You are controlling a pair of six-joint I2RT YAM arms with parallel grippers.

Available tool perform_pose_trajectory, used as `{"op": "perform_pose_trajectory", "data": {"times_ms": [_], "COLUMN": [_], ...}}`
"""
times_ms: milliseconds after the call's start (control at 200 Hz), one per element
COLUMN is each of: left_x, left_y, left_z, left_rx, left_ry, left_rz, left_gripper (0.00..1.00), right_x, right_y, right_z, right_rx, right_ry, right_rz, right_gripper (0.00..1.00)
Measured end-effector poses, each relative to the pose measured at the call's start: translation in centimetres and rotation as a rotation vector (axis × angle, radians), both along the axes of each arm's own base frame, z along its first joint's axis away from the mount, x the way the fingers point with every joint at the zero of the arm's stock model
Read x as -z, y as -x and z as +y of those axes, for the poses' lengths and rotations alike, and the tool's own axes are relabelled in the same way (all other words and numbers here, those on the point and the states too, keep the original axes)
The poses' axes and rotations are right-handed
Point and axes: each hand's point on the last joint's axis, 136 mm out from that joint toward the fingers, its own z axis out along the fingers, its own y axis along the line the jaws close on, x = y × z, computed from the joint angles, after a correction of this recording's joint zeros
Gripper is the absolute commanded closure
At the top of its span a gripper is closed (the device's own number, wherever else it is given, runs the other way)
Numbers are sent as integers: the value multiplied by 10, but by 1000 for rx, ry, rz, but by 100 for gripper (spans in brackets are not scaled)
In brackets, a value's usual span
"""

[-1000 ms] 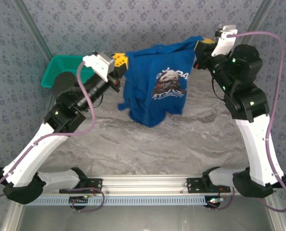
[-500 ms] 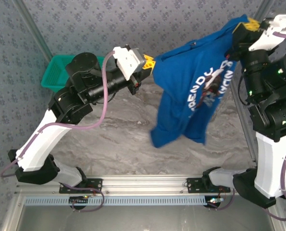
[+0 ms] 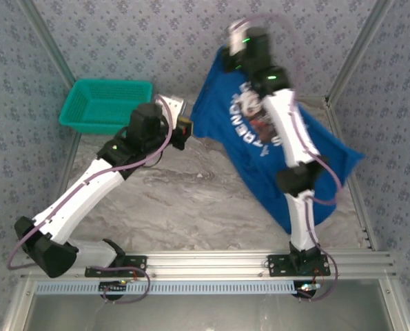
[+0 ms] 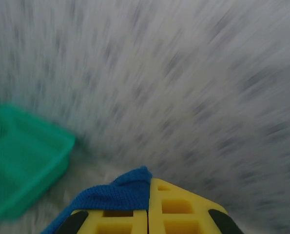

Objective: Fold the inside-out t-shirt

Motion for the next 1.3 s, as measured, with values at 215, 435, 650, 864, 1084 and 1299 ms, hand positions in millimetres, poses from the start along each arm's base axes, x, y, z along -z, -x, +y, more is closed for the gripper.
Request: {"op": "perform_pose_trajectory", "data": {"times_ms": [215, 435, 650, 864, 1084, 1299], "left_x": [138, 177, 177, 173, 162, 143], "left_y": [24, 23, 15, 14, 17, 26], "left_z": [60, 105, 114, 109, 101, 89], "left_rx": [-205, -356, -389, -368, -328, -267], "left_ry": [-67, -43, 19, 56, 122, 201], "left_rz": [332, 411, 424, 429, 435, 433], "left_gripper": [100, 100, 100, 100, 100, 100], "right_x": [253, 246, 216, 329, 356, 356], "right_y": [40, 134, 238, 295, 290, 283], "right_z": [107, 47, -18, -63, -139, -200], "right_rx": [-203, -165, -84, 41, 327, 551], "right_ry": [235, 330, 228, 326, 281, 252], "right_rz": [468, 651, 700, 1000, 1125, 1146], "right_gripper": [48, 44, 43, 47, 49, 49]}}
